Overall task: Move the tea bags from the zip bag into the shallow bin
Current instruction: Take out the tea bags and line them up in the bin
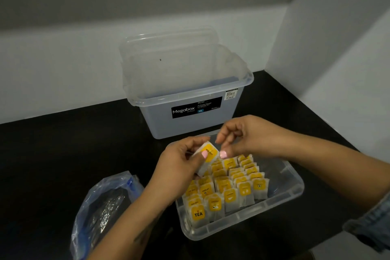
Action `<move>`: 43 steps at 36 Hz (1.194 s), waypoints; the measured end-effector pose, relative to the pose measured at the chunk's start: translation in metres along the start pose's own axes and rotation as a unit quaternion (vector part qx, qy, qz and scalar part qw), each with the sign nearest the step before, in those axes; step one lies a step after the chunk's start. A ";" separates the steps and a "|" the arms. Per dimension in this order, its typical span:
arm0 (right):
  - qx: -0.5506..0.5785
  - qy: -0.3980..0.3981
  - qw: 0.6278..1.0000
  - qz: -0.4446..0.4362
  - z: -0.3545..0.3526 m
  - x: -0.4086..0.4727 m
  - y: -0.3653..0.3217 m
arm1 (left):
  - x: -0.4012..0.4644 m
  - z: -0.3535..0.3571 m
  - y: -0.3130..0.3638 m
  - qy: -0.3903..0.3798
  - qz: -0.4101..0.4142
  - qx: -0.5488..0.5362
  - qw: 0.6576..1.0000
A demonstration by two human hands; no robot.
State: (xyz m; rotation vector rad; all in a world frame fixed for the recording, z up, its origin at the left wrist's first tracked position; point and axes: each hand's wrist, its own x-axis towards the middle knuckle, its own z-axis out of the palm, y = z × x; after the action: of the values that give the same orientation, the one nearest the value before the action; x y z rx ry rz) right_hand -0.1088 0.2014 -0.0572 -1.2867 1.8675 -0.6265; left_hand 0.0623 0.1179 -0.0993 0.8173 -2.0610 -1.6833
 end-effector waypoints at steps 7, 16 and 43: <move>-0.055 0.041 0.997 -0.019 0.004 -0.007 -0.005 | 0.000 0.011 -0.002 0.015 0.002 0.002 1.000; -0.291 -0.023 0.956 0.028 -0.009 -0.024 -0.001 | -0.006 0.003 0.000 0.035 0.024 0.049 0.998; -0.652 -0.101 0.751 0.021 0.036 -0.008 0.054 | -0.029 -0.028 -0.002 0.094 0.017 0.060 0.994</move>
State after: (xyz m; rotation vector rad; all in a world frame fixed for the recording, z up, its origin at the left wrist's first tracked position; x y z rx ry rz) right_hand -0.1081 0.2300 -0.1163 -1.9605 2.0922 1.0796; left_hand 0.1020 0.1141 -0.0926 0.9346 -2.0480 -1.4179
